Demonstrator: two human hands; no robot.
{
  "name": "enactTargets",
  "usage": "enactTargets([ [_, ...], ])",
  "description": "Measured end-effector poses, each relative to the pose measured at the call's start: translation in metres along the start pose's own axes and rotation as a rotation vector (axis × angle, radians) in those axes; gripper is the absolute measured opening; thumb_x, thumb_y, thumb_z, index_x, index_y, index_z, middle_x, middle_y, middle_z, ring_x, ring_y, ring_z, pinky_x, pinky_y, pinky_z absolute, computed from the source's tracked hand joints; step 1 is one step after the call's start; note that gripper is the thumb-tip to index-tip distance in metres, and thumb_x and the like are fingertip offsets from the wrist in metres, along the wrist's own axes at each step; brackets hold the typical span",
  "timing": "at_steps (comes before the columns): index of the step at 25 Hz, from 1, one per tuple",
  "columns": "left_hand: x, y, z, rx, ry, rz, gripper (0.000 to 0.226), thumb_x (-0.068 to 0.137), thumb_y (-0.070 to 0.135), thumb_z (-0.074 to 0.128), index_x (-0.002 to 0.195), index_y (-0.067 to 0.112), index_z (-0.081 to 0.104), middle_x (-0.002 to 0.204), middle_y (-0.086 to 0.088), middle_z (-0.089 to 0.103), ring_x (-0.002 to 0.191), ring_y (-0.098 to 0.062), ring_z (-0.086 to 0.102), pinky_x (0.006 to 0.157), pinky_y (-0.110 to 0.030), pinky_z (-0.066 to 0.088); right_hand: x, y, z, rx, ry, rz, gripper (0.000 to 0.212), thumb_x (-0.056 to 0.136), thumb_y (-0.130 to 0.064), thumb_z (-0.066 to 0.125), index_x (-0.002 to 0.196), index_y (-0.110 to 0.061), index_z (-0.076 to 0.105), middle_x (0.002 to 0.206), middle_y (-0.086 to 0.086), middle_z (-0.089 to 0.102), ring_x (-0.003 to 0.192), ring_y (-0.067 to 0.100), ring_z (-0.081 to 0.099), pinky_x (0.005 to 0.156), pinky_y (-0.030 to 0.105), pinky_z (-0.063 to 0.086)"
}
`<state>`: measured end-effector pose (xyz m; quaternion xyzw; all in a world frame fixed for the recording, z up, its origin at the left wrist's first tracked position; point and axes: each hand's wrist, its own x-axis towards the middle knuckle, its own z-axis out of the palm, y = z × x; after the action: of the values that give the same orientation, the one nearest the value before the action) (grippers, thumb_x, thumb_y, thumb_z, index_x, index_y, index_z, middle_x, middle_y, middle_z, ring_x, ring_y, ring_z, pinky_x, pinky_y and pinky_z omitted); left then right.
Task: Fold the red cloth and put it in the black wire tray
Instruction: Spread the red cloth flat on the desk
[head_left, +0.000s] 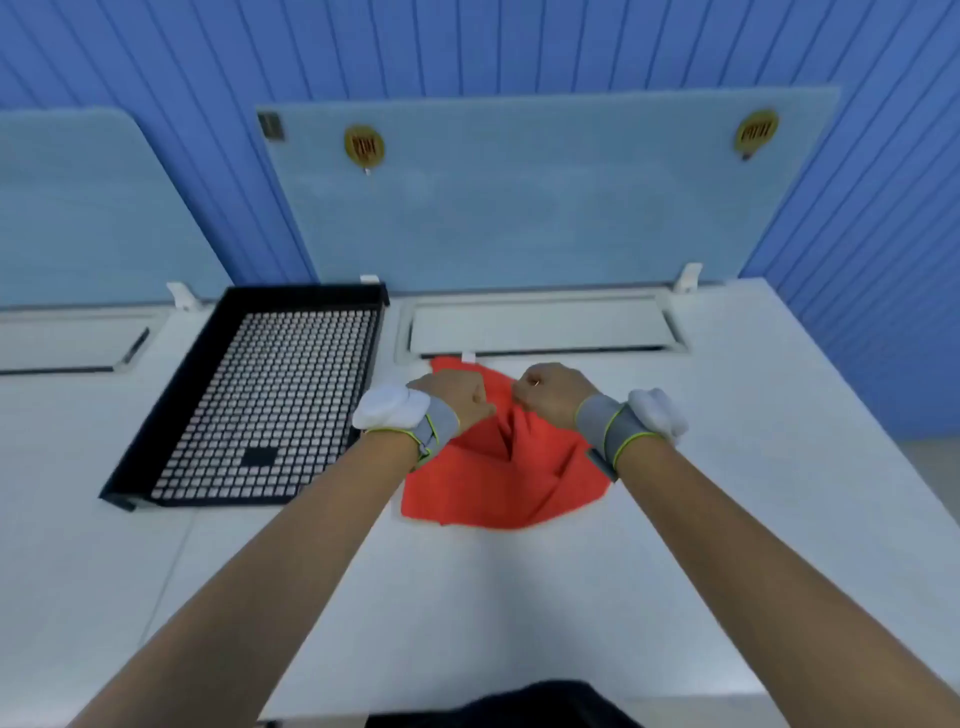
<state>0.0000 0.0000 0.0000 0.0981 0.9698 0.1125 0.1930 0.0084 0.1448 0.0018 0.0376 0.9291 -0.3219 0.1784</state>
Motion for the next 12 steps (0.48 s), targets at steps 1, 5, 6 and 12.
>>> enactTargets([
  [1, -0.005, -0.001, 0.014, 0.001, -0.039, 0.001, 0.019, 0.086, 0.037, 0.055, 0.098, 0.023, 0.064, 0.118, -0.004, 0.067, 0.109, -0.025, 0.060, 0.079, -0.026, 0.042, -0.005, 0.010, 0.014, -0.089, -0.060, 0.015, 0.027, 0.091, -0.023, 0.048, 0.107, -0.011, 0.066, 0.121, 0.015, 0.064, 0.108, 0.029, 0.059, 0.090, 0.032, 0.046],
  [5, -0.022, -0.006, 0.090, 0.109, -0.117, 0.094, 0.040, 0.071, 0.031, 0.069, 0.109, 0.023, 0.059, 0.121, -0.005, 0.057, 0.112, -0.027, 0.052, 0.087, -0.034, 0.042, -0.021, 0.056, 0.065, -0.272, -0.249, 0.050, 0.046, 0.085, -0.004, 0.049, 0.128, -0.020, 0.052, 0.137, 0.012, 0.048, 0.125, 0.031, 0.046, 0.105, 0.036, 0.040],
  [6, -0.026, -0.006, 0.101, 0.187, -0.069, 0.126, 0.047, 0.067, 0.029, 0.070, 0.112, 0.023, 0.056, 0.121, -0.006, 0.053, 0.113, -0.028, 0.048, 0.087, -0.037, 0.040, -0.026, 0.064, 0.070, -0.280, -0.231, 0.062, 0.052, 0.082, -0.003, 0.052, 0.131, -0.022, 0.047, 0.138, 0.010, 0.045, 0.127, 0.031, 0.043, 0.105, 0.037, 0.039],
  [12, -0.022, -0.025, 0.120, 0.339, 0.254, 0.193, 0.047, 0.068, 0.011, 0.048, 0.113, 0.020, 0.055, 0.126, -0.011, 0.052, 0.111, -0.031, 0.050, 0.086, -0.042, 0.037, -0.041, 0.070, 0.088, -0.443, -0.026, -0.015, 0.065, 0.072, -0.005, 0.057, 0.131, -0.023, 0.038, 0.128, 0.008, 0.052, 0.119, 0.030, 0.048, 0.099, 0.041, 0.032],
])
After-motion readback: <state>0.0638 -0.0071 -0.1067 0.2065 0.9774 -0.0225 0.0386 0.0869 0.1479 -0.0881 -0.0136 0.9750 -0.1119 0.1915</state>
